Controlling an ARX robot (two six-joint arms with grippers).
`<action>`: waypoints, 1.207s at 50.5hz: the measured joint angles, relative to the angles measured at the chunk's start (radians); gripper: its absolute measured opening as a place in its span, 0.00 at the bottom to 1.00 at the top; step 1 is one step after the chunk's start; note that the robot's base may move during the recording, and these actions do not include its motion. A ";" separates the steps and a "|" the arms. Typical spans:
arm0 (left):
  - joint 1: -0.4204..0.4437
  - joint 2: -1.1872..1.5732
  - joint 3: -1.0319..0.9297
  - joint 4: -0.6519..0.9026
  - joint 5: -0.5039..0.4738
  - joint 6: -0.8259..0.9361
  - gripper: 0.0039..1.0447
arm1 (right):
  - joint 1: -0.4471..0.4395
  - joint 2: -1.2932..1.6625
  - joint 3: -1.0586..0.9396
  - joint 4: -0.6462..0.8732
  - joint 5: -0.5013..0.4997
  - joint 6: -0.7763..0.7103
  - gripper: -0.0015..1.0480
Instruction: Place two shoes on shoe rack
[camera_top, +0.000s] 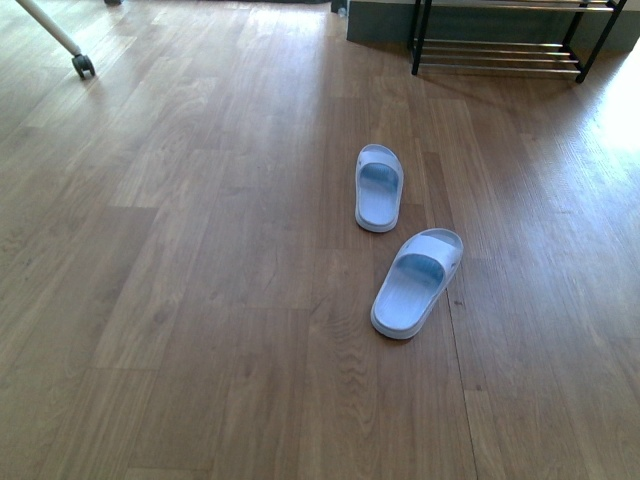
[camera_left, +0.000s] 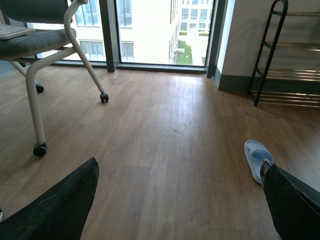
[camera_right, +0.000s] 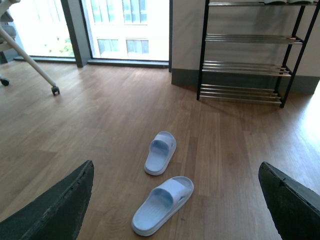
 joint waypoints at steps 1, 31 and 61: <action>0.000 0.000 0.000 0.000 0.000 0.000 0.91 | 0.000 0.000 0.000 0.000 0.000 0.000 0.91; 0.000 0.000 0.000 0.000 -0.002 0.000 0.91 | 0.000 0.000 0.000 0.000 -0.001 0.000 0.91; 0.001 0.000 0.000 0.000 -0.003 0.000 0.91 | 0.000 0.001 0.000 0.000 -0.002 0.000 0.91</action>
